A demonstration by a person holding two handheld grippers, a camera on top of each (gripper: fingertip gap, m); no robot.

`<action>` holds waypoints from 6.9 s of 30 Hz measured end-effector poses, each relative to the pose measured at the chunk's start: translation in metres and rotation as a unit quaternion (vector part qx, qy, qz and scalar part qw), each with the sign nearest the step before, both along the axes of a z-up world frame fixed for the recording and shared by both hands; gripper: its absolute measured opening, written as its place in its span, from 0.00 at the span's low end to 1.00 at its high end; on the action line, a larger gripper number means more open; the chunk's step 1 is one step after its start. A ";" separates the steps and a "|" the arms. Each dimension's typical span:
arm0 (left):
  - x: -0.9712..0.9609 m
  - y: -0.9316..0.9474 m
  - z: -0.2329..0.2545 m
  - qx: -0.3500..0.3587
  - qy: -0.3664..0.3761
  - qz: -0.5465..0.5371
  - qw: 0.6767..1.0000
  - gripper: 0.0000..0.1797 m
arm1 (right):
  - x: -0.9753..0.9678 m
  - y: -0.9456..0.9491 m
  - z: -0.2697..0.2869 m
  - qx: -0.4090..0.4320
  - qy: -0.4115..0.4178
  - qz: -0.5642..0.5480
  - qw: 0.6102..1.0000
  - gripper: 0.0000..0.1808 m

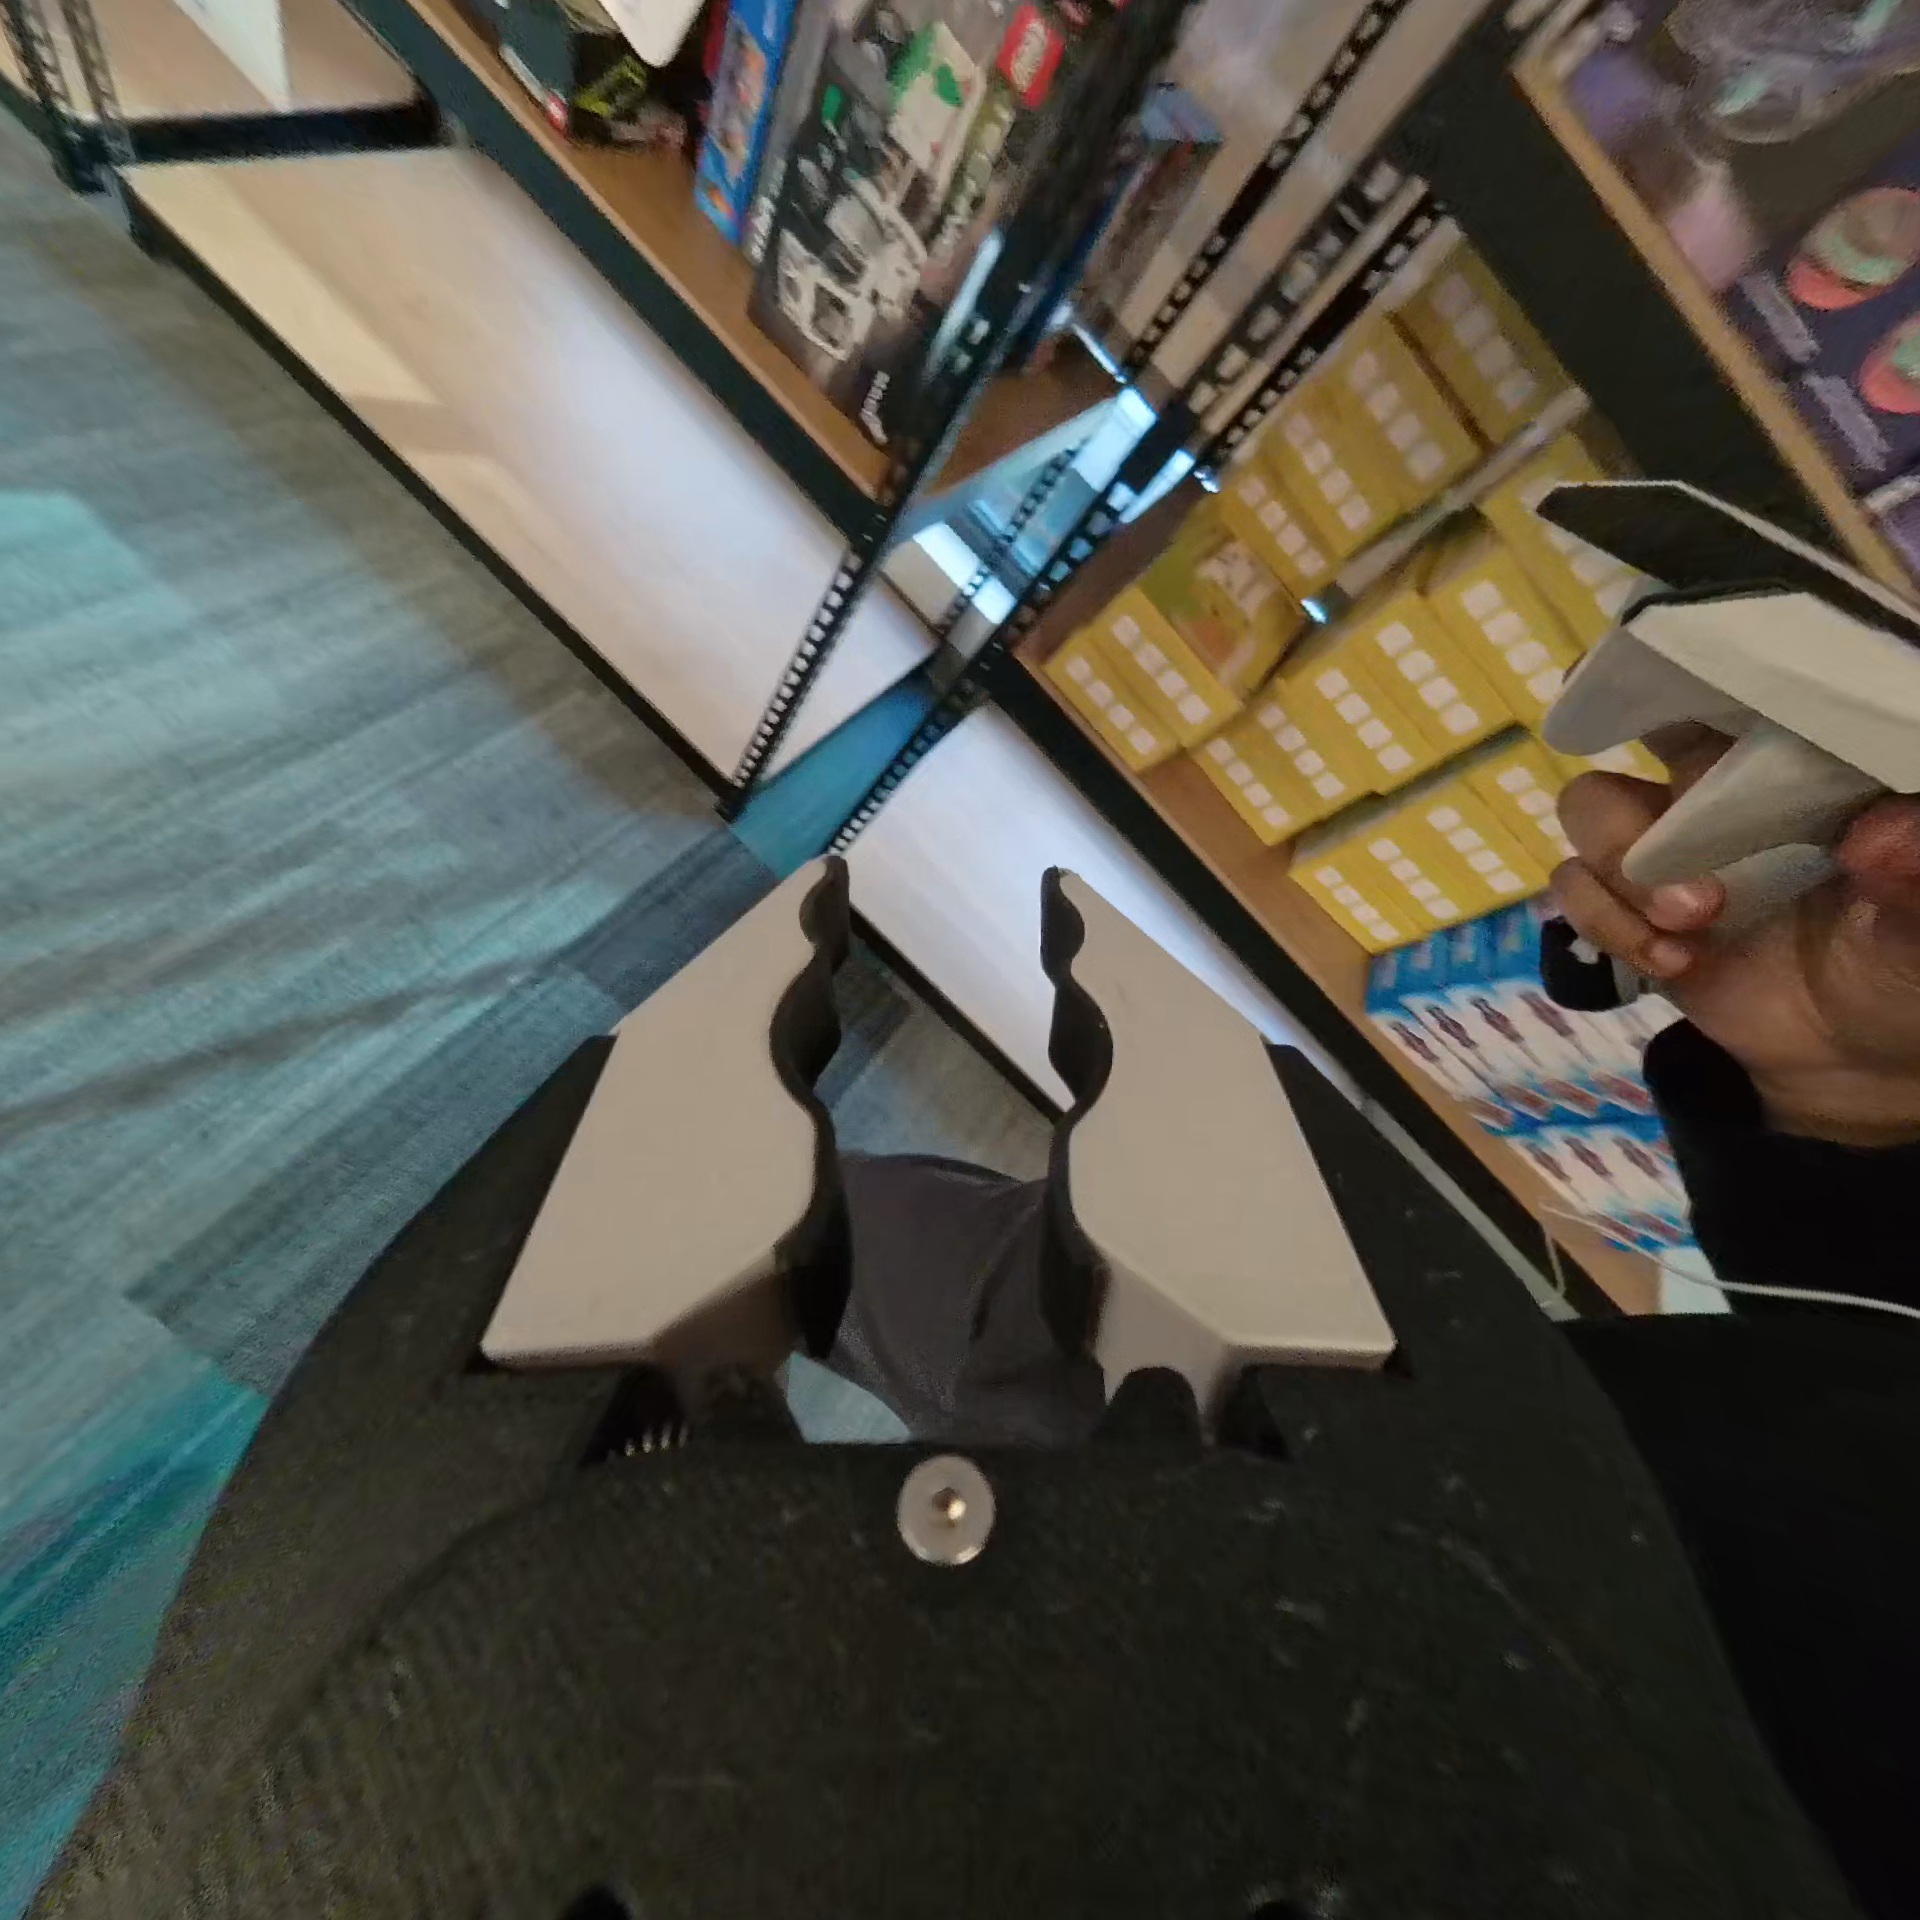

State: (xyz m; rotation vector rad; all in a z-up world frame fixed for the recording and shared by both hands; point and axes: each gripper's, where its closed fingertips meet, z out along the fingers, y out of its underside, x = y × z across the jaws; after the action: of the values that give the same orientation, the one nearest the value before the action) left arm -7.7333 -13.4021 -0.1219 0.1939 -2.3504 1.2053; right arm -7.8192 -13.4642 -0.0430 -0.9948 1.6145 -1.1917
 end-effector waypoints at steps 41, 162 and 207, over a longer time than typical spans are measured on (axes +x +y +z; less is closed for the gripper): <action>0.707 -0.814 -0.008 0.004 -0.068 0.073 0.995 0.21 | 0.730 -0.802 -0.035 -0.013 0.018 0.118 0.993 0.21; 3.307 -2.338 -0.067 -0.117 -0.249 0.496 0.823 0.68 | 3.249 -2.310 -0.038 0.007 -0.013 0.469 0.883 0.30; 3.349 -2.375 -0.131 -0.106 -0.225 0.448 0.859 0.42 | 3.433 -2.285 -0.172 0.062 0.049 0.558 0.826 0.10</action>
State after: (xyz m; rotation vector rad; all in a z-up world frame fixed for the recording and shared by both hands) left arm -4.3841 -15.7771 -0.2526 1.1398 -2.5383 2.1114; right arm -4.3863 -15.7488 -0.2147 -1.5831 0.8369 -0.2142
